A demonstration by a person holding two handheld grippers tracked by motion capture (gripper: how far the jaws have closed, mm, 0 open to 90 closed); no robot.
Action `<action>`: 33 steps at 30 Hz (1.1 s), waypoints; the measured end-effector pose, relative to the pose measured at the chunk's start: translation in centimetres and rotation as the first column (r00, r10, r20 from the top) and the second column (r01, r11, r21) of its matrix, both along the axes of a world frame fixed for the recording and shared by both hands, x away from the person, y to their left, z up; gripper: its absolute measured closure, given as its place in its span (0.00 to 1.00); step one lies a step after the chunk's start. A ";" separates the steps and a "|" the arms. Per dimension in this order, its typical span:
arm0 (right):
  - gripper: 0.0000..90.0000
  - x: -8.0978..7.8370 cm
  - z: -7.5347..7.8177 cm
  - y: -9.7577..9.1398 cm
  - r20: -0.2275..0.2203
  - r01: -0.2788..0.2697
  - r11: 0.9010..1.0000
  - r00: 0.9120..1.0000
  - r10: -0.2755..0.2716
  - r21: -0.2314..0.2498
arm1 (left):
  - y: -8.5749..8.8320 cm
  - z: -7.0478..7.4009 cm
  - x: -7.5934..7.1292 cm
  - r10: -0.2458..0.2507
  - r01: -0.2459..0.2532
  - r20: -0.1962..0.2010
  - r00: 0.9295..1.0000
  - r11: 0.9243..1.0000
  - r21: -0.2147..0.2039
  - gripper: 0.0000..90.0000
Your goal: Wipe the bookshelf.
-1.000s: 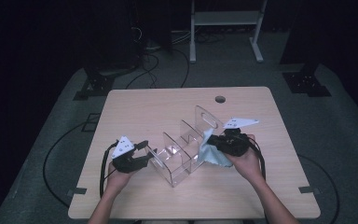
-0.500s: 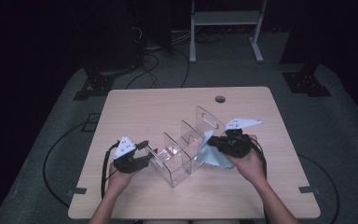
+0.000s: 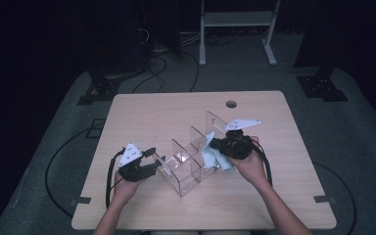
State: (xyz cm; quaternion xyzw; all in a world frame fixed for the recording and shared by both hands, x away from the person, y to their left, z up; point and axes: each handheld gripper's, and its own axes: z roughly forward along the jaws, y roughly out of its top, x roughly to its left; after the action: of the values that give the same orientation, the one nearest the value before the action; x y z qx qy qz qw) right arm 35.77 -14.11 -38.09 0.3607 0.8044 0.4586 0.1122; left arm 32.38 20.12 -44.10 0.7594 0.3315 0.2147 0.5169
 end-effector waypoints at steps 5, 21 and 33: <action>0.94 -0.9 0.0 -0.4 0.002 -0.006 1.000 1.000 0.006 -0.021 | 0.0 0.0 0.0 -0.014 0.014 0.003 1.000 1.000 0.003 0.52; 0.94 -0.6 -0.1 0.2 -0.001 0.000 1.000 1.000 0.000 -0.025 | -0.1 0.0 -0.1 -0.006 0.006 0.005 1.000 1.000 0.005 0.52; 0.94 1.0 0.1 1.2 0.003 0.006 1.000 1.000 -0.006 -0.020 | -0.1 0.0 -0.2 -0.011 0.011 0.004 1.000 1.000 0.002 0.52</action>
State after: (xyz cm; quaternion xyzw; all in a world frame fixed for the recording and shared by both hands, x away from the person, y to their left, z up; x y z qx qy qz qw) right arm 36.73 -12.89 -37.95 0.3612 0.8078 0.4506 0.1184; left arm 32.18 19.99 -44.07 0.7612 0.3261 0.2137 0.5182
